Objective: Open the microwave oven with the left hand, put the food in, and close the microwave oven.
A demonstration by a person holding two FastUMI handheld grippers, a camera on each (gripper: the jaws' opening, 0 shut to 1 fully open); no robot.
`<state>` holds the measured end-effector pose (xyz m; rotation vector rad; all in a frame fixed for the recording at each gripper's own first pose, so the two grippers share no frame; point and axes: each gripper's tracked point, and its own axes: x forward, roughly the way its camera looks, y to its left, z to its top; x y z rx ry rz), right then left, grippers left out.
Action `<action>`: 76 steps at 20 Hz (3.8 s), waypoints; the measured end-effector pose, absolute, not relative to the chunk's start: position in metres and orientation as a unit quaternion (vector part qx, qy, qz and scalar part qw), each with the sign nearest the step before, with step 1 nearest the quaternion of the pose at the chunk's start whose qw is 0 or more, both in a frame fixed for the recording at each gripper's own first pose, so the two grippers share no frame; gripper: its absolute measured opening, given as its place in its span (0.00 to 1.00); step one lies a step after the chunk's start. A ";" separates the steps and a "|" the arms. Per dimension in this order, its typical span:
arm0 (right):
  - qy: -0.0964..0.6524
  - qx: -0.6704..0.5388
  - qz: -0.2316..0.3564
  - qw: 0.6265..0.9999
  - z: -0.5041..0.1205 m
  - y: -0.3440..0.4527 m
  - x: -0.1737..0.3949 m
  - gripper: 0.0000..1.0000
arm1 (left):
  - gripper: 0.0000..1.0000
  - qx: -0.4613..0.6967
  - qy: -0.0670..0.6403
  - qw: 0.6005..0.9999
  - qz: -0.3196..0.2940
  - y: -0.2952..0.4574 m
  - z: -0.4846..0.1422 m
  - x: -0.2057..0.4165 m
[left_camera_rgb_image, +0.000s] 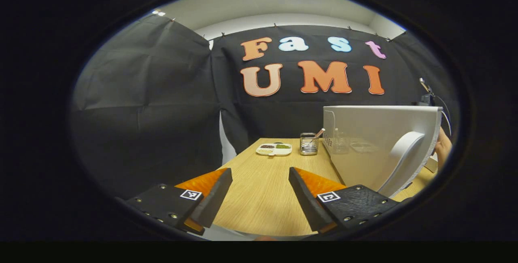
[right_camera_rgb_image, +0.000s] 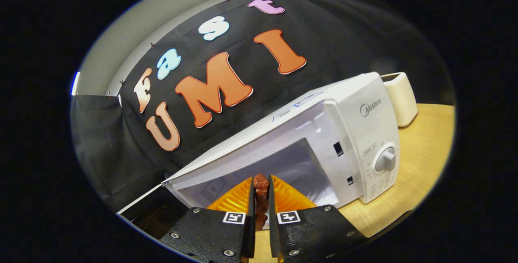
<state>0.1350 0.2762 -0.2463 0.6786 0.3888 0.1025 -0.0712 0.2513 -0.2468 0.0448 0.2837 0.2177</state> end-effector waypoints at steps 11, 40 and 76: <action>0.190 0.421 -0.009 0.887 -0.306 0.327 0.181 0.14 | 0.87 0.021 0.161 0.981 0.109 0.266 -0.269 -0.064; 0.218 0.436 -0.035 0.873 -0.312 0.345 0.162 0.73 | 0.87 0.039 0.155 0.982 0.103 0.254 -0.249 -0.084; 0.098 0.127 0.122 0.979 -0.116 0.046 -0.031 0.82 | 0.87 0.001 0.149 0.978 -0.146 -0.055 -0.257 -0.027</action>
